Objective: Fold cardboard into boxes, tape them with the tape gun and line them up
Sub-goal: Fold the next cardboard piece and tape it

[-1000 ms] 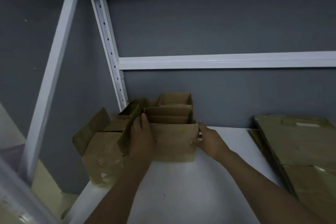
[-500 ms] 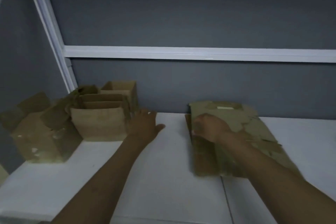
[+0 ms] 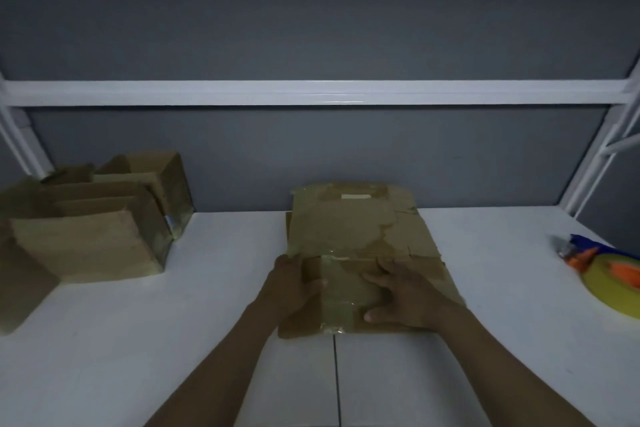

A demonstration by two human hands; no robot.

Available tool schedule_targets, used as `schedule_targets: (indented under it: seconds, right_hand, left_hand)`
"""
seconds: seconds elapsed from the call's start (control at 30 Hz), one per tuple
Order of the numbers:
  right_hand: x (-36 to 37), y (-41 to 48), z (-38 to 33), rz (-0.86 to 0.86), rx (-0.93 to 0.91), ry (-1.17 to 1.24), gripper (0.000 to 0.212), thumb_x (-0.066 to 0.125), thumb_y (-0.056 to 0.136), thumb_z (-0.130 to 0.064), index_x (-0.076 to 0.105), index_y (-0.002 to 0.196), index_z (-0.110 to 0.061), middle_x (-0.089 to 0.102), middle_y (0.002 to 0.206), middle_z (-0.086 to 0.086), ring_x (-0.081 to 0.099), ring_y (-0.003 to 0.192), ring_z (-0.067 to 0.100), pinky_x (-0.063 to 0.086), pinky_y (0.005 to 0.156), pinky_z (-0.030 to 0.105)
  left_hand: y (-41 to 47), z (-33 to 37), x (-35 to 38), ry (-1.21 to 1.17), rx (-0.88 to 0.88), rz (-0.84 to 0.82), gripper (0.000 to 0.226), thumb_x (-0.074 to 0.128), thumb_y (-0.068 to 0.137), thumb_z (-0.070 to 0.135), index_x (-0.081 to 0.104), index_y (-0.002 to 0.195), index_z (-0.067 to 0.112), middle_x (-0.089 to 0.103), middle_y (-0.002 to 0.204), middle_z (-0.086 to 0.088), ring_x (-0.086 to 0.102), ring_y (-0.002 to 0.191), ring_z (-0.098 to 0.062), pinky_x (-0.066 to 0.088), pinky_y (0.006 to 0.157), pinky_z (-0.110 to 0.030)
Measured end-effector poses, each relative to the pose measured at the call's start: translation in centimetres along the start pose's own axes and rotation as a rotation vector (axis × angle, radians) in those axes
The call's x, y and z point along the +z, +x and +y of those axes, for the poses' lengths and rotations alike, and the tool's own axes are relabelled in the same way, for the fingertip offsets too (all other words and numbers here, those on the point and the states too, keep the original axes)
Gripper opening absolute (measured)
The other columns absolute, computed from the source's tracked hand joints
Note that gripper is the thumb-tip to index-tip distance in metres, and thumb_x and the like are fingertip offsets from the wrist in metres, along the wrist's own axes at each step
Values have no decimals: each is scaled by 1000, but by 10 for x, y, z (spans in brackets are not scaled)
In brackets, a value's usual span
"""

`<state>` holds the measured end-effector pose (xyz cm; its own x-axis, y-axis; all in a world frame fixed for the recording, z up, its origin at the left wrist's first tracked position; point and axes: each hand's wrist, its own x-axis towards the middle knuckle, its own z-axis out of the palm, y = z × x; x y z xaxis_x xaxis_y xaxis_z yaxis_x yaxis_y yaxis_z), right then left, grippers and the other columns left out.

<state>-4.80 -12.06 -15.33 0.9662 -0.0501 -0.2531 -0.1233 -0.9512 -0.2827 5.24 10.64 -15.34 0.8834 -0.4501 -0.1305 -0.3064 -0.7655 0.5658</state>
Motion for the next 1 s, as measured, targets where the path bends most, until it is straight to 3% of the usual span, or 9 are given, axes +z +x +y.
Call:
schedule_targets:
  seconds: [0.07, 0.13, 0.3, 0.43, 0.57, 0.63, 0.7, 0.87, 1.0]
  right_hand:
    - [13, -2, 4, 28, -11, -1, 139, 18, 25, -106, 7, 149, -44, -14, 159, -6, -14, 146, 20, 1, 119, 48]
    - [26, -2, 6, 82, -4, 50, 137, 16, 27, -106, 6, 149, -45, -15, 159, -7, -18, 144, 15, -6, 118, 49]
    - [39, -5, -2, 153, -4, 151, 122, 35, 41, -99, 5, 147, -49, -21, 157, -11, -30, 136, 6, -20, 113, 46]
    - [39, -7, -3, 151, -68, -34, 114, 61, 62, -78, -7, 147, -47, -35, 147, -12, -37, 136, 13, -24, 111, 47]
    - [44, -4, -10, 406, -296, -18, 74, 60, 69, -62, 43, 139, -41, 17, 156, -10, 9, 145, 7, 6, 120, 47]
    - [41, -3, -11, 628, -402, -21, 56, 58, 72, -51, 65, 122, -28, 52, 139, -2, 46, 130, 13, 42, 105, 47]
    - [31, -3, -9, 762, -463, -90, 46, 57, 76, -42, 72, 111, -17, 67, 119, 5, 65, 108, 19, 58, 83, 40]
    - [-19, -14, -1, 1072, -316, -130, 35, 51, 92, -35, 71, 113, -15, 71, 110, 0, 68, 99, 15, 47, 95, 28]
    - [-67, -27, 10, 1195, -183, 21, 28, 50, 92, -35, 72, 105, -23, 68, 104, -10, 59, 103, 15, 34, 96, 26]
  left_hand:
    - [3, 2, 0, -133, -74, 117, 95, 70, 79, 53, 20, 152, 16, 25, 153, -16, 39, 134, -35, 36, 107, -41]
    - [10, -1, -3, -289, -196, 194, 98, 75, 80, 42, 18, 152, 7, 33, 151, -17, 39, 135, -33, 36, 106, -37]
    - [19, -11, 0, -516, -272, 148, 41, 77, 80, 31, 67, 111, 6, 69, 110, -10, 65, 96, -24, 53, 90, -38]
    - [17, -10, 3, -399, -225, 196, 68, 76, 68, 48, 60, 123, 12, 64, 118, -9, 62, 106, -28, 51, 93, -42]
    - [19, -9, -2, -562, -127, 255, 43, 75, 80, 22, 57, 119, 20, 61, 112, 1, 59, 103, -20, 49, 84, -30]
    - [19, -6, -10, -570, -58, 278, 30, 71, 85, 19, 58, 111, 26, 62, 108, 4, 60, 100, -19, 49, 84, -30]
    - [17, 0, -20, -657, 7, 289, 23, 64, 91, 21, 57, 113, 27, 62, 112, 2, 60, 100, -18, 49, 84, -30]
    - [18, 25, -41, -702, 342, 362, 20, 46, 102, 28, 63, 111, 28, 65, 110, 8, 61, 104, -11, 49, 92, -26]
    - [36, 52, -56, -425, 535, 382, 31, 56, 92, 4, 60, 118, 23, 50, 133, -12, 44, 122, -19, 29, 100, -7]
